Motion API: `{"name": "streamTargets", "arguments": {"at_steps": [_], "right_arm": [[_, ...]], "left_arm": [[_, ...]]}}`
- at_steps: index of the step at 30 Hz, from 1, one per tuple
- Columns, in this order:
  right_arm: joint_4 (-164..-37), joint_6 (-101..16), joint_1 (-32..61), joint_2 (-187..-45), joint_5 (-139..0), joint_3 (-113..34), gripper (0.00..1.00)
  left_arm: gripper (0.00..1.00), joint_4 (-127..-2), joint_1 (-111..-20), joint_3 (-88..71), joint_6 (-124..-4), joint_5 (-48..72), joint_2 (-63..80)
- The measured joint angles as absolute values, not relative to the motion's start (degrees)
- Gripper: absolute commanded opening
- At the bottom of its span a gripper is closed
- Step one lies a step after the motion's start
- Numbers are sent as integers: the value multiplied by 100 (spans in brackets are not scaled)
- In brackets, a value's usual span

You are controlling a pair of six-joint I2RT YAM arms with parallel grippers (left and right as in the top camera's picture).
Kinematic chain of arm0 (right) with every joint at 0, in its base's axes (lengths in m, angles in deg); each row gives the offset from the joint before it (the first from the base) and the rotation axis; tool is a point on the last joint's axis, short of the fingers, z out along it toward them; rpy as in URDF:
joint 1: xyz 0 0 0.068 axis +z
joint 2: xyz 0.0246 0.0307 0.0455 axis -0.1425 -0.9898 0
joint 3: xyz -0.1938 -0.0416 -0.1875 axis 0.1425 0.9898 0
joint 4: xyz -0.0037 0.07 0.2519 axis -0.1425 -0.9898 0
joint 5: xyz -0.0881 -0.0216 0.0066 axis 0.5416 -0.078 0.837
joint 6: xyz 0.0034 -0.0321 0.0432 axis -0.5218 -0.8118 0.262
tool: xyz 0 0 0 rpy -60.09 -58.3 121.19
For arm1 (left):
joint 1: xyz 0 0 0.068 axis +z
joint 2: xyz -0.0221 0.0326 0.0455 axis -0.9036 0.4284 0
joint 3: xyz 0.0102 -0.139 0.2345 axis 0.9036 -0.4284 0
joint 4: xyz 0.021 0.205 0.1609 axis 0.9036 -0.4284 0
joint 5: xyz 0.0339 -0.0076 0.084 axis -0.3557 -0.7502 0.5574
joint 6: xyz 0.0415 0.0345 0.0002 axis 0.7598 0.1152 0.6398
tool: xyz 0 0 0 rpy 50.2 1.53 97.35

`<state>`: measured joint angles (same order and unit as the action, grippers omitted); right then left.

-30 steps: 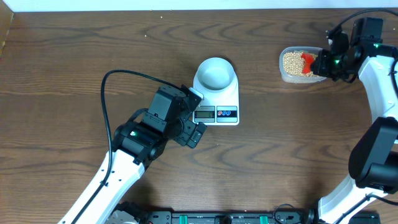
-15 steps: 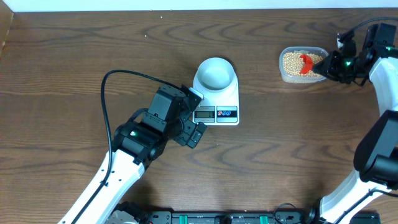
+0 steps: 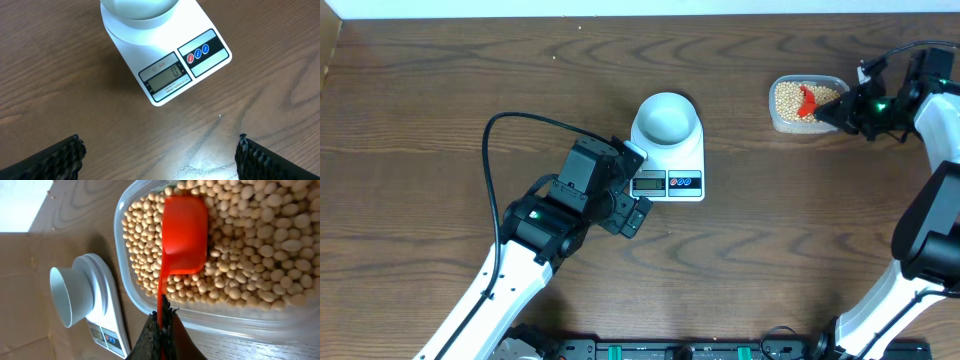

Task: Scoop item into bowl and weigh 50g on scale
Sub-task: 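Scoop chickpeas from the tub with the red scoop, right gripper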

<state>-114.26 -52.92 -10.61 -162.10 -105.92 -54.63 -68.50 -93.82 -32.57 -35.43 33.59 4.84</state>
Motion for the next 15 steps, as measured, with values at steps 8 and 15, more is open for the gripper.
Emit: {"name": "streamTargets", "arguments": {"at_steps": [8,15], "right_arm": [[-11444,-5278,-1398,-16256,-10979,-5463,1],[-11474,-5375,-1682,-16274,-11495,-5463,1]], "left_arm": [[98,-6850,-9382,-3257,-3543,3359,484],[98,-6850,-9382,-3257,-3543,3359,484]]}}
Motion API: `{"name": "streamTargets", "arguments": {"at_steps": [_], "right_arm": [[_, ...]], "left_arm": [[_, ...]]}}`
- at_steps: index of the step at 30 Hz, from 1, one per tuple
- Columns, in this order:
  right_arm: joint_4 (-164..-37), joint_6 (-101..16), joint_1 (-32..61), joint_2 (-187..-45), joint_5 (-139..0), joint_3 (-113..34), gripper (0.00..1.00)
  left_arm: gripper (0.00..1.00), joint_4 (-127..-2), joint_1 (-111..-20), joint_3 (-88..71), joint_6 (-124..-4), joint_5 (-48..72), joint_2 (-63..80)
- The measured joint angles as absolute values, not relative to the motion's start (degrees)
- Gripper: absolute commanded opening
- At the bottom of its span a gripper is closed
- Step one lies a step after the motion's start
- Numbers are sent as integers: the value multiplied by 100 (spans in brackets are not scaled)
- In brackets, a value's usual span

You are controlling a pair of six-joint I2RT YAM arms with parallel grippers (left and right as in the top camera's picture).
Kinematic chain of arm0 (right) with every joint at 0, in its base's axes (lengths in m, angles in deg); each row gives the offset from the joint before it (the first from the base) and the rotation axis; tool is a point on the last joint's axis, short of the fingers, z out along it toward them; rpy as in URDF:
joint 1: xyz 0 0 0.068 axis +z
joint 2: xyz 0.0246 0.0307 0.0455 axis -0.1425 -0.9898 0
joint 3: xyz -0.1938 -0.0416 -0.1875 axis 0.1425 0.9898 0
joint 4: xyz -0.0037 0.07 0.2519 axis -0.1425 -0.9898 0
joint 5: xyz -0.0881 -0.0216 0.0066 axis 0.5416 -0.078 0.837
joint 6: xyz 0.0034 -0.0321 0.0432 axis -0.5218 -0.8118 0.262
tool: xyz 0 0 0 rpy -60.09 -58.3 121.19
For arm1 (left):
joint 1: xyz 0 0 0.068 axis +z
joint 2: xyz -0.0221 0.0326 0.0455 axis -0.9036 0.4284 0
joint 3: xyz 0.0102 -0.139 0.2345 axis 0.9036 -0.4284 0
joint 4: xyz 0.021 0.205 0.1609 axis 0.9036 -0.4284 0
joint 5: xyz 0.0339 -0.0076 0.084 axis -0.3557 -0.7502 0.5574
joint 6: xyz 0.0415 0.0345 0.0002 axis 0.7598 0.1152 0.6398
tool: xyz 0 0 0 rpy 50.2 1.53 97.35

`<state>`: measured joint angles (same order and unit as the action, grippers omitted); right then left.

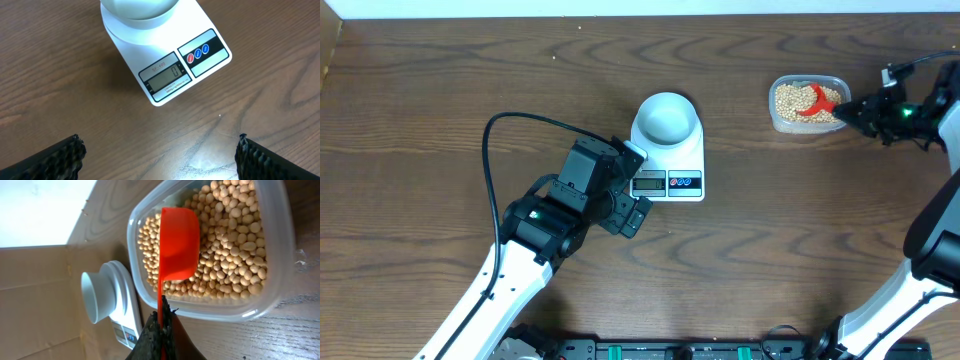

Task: Scoop item into bowl and weigh 50g on scale
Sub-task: 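Scoop chickpeas from the tub with the red scoop, right gripper, then carry the filled scoop with the right gripper over the bowl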

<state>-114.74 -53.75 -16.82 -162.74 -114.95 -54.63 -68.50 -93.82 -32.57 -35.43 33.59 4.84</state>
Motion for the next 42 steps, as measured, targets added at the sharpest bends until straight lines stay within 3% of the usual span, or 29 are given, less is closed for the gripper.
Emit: {"name": "streamTargets", "arguments": {"at_steps": [27,42], "right_arm": [[-11761,-6461,-2664,-16276,-13268,-4886,1],[-11715,-6690,-2161,-16276,-14605,-4818,1]], "left_arm": [[98,-6850,-9382,-3257,-3543,3359,484],[98,-6850,-9382,-3257,-3543,3359,484]]}}
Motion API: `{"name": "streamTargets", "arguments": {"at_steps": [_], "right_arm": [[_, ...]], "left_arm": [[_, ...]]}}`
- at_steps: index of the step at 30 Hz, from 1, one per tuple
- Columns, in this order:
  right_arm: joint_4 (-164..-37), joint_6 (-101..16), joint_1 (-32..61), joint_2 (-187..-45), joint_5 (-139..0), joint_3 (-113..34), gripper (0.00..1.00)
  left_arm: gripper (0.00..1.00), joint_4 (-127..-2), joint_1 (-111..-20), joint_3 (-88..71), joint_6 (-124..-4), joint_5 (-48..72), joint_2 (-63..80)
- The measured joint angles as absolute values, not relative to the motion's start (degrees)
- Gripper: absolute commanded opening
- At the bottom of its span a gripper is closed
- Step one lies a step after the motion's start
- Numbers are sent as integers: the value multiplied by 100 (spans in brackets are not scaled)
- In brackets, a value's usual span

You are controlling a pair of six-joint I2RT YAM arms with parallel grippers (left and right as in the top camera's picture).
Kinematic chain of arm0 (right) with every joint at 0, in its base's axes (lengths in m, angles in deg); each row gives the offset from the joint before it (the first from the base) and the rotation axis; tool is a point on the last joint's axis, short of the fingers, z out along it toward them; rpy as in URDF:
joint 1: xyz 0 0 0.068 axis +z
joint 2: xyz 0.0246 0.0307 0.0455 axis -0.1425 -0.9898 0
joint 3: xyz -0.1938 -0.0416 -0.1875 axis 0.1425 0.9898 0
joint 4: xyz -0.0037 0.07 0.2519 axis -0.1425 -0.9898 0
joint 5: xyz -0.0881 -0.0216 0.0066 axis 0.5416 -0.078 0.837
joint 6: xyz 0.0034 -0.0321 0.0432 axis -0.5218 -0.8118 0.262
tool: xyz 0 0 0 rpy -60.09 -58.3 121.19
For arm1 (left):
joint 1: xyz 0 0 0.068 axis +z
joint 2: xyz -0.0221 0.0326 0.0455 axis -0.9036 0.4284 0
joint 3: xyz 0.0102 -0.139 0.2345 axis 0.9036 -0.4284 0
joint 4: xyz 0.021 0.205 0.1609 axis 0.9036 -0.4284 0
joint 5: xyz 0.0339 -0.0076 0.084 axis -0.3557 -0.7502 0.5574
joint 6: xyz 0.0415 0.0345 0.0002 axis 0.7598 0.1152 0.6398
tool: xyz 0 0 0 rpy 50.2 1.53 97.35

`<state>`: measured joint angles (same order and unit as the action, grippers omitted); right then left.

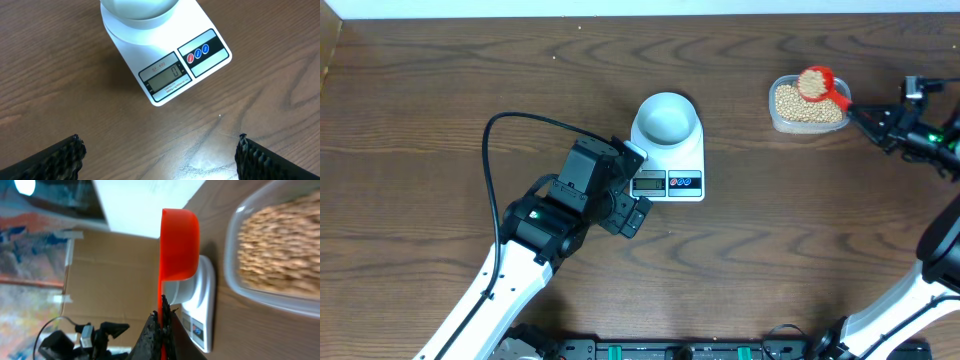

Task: Scoop item into bowl and weigh 50g on scale
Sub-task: 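Carry the filled scoop with the right gripper over the bowl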

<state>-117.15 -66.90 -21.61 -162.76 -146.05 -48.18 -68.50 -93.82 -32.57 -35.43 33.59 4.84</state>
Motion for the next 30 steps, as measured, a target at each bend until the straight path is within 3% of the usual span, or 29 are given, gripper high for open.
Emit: {"name": "streamTargets", "arguments": {"at_steps": [11,30], "right_arm": [[-10958,-6096,-1175,-16276,-14800,-4803,1],[-8847,-3910,486,-16276,-13965,-4785,1]], "left_arm": [[98,-6848,-9382,-3257,-3543,3359,484],[98,-6850,-9382,-3257,-3543,3356,484]]}}
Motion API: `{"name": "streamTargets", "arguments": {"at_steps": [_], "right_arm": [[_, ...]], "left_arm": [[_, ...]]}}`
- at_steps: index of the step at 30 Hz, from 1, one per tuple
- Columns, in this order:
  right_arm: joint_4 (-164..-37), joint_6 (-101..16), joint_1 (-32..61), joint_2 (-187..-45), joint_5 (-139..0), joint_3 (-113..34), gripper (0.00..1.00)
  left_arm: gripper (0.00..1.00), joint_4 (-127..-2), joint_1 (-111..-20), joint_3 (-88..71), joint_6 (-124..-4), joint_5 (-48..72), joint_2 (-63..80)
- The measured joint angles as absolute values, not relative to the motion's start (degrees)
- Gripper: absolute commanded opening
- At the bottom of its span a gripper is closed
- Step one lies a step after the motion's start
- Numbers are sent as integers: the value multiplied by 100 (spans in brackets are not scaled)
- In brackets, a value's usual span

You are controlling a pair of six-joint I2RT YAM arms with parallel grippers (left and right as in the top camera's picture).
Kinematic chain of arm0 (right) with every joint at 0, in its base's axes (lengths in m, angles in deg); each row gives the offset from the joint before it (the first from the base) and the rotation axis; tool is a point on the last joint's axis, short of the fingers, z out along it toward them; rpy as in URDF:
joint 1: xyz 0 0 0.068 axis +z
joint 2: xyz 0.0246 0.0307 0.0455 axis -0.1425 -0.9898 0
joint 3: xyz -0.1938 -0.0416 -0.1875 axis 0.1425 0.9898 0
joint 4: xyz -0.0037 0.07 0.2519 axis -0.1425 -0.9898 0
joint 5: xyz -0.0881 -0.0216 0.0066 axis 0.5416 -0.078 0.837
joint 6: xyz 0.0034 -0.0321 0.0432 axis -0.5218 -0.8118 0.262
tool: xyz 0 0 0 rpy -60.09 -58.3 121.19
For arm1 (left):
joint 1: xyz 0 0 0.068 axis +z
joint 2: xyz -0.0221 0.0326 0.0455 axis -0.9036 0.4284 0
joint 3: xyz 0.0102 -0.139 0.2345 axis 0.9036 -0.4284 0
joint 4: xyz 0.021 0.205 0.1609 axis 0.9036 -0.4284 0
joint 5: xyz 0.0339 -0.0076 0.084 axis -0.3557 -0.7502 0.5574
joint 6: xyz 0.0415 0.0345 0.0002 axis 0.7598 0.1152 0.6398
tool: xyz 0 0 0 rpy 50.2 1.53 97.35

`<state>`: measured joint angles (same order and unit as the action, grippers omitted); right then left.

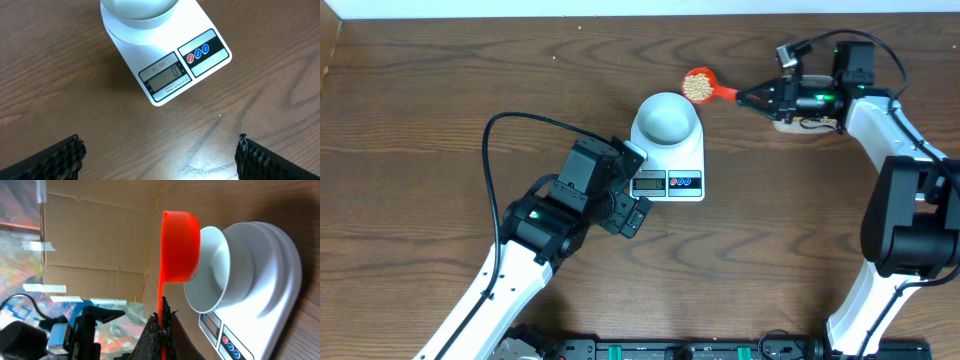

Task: Scoop item into bowl and weigh 50g on scale
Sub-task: 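Carry the filled scoop with the right gripper over the bowl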

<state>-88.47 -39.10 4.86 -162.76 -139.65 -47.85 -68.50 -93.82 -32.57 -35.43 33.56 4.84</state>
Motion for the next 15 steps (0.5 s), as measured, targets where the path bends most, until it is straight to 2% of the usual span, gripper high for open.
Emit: {"name": "streamTargets", "arguments": {"at_steps": [15], "right_arm": [[-8832,-3943,1214,-16057,-12793,-4785,1]], "left_arm": [[98,-6852,-9382,-3257,-3543,3359,484]]}}
